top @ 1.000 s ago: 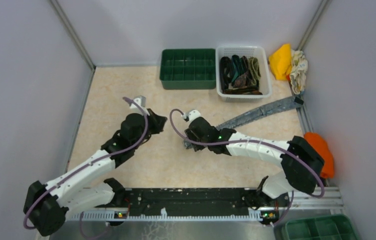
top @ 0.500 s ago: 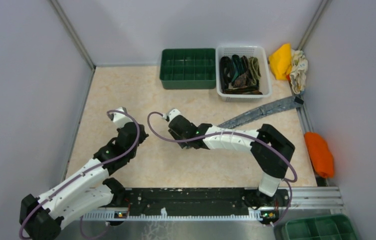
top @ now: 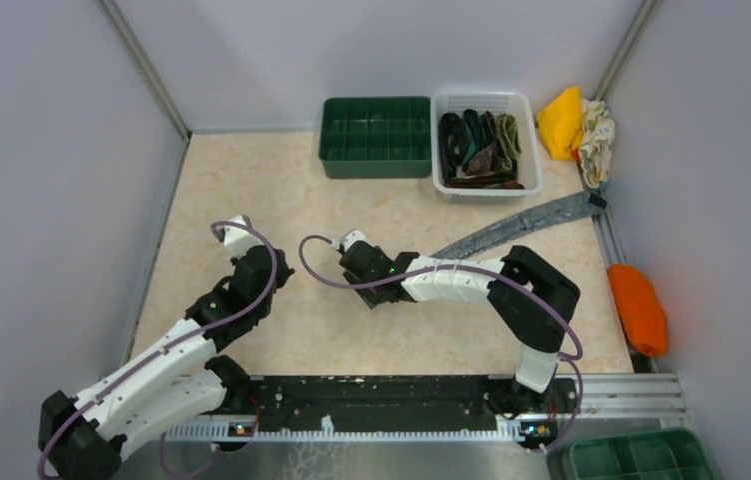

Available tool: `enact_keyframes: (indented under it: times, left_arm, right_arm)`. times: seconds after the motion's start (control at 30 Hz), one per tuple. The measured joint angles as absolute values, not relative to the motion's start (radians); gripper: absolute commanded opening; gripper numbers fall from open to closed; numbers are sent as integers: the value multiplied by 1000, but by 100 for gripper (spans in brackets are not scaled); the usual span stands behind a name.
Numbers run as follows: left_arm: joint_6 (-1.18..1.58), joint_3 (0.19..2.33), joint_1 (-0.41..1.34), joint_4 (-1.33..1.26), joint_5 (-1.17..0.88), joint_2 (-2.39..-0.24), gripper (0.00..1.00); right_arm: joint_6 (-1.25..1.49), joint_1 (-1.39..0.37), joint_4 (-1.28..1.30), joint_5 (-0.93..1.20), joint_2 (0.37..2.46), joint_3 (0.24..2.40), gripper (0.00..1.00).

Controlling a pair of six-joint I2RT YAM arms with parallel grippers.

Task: Roll the ties
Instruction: Roll the tie at the center of the board.

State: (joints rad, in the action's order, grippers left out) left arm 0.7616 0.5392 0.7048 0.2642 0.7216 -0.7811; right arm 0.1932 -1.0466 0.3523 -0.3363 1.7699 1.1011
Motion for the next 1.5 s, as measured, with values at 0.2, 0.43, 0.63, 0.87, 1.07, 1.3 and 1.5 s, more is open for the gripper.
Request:
enact_keyframes:
  times: [0.2, 0.43, 0.63, 0.87, 1.07, 1.3, 1.5]
  left_arm:
    - [754, 539, 705, 260, 718, -803, 0]
    - [743, 539, 704, 257, 715, -802, 0]
    - [738, 539, 704, 253, 709, -802, 0]
    - [728, 539, 698, 236, 696, -814, 0]
    - [733, 544, 677, 228, 707, -865, 0]
    - [731, 590, 560, 253, 714, -870, 0]
    - [698, 606, 508, 235, 676, -862, 0]
  right_arm:
    - [218, -1047, 360, -320, 1769, 1092, 57]
    - [242, -1047, 367, -299, 1755, 1054, 54]
    - [269, -1047, 360, -319, 1747, 1027, 36]
    - [291, -1047, 347, -363, 1735, 1002, 22]
    - [301, -1042, 325, -318, 1735, 1008, 14]
    - [404, -1019, 238, 0, 1744, 1069, 11]
    - [557, -930, 78, 308, 1776, 1079, 10]
